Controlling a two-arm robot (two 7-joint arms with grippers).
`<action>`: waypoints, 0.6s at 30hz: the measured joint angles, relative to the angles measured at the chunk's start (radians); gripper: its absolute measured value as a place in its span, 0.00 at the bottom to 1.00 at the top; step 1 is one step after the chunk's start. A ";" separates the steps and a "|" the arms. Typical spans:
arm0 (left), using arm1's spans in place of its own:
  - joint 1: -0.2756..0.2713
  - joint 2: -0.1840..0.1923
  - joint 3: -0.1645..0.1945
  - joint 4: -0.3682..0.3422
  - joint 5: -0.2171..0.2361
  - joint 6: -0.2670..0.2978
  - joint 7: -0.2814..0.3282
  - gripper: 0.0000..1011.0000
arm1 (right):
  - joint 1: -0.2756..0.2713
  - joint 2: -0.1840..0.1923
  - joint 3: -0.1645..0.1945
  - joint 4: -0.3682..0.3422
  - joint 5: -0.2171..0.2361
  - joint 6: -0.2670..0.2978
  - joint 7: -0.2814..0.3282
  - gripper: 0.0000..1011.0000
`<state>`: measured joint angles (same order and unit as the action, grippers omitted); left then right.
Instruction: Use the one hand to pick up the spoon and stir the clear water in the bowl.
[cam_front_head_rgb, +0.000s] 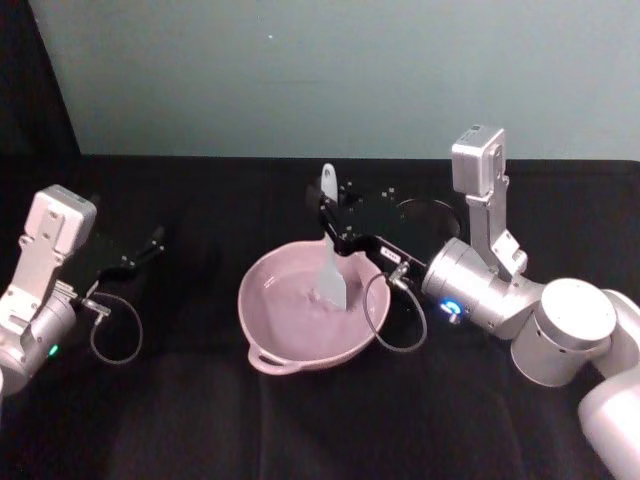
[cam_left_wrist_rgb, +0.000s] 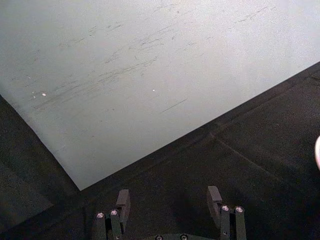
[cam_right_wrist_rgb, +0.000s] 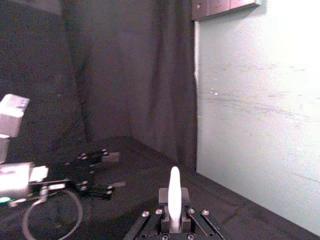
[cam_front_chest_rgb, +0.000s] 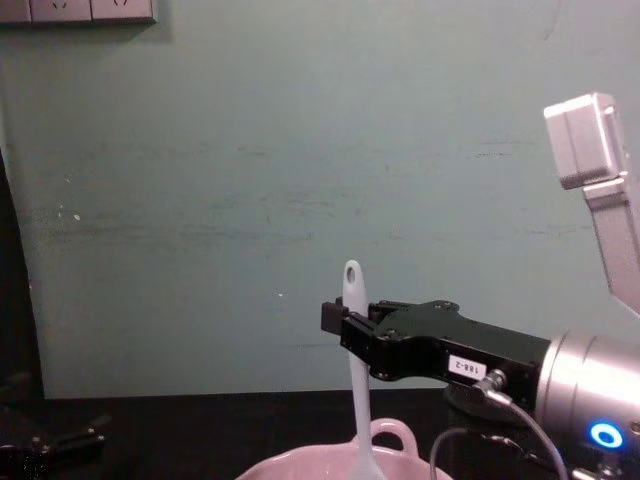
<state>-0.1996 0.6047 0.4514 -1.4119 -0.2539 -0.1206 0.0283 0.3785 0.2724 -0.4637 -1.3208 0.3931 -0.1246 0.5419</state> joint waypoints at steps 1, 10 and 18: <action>0.000 0.000 0.000 0.000 0.000 0.000 0.000 1.00 | -0.010 0.009 -0.003 -0.018 0.006 0.005 0.009 0.11; 0.000 0.000 0.000 0.000 0.000 0.000 0.000 1.00 | -0.044 0.037 -0.041 -0.082 0.036 0.038 0.041 0.11; 0.000 0.000 0.000 0.000 0.000 0.000 0.000 1.00 | -0.036 0.027 -0.067 -0.091 0.047 0.050 0.042 0.11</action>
<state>-0.1995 0.6047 0.4514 -1.4120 -0.2539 -0.1205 0.0283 0.3428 0.2994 -0.5307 -1.4116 0.4398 -0.0744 0.5837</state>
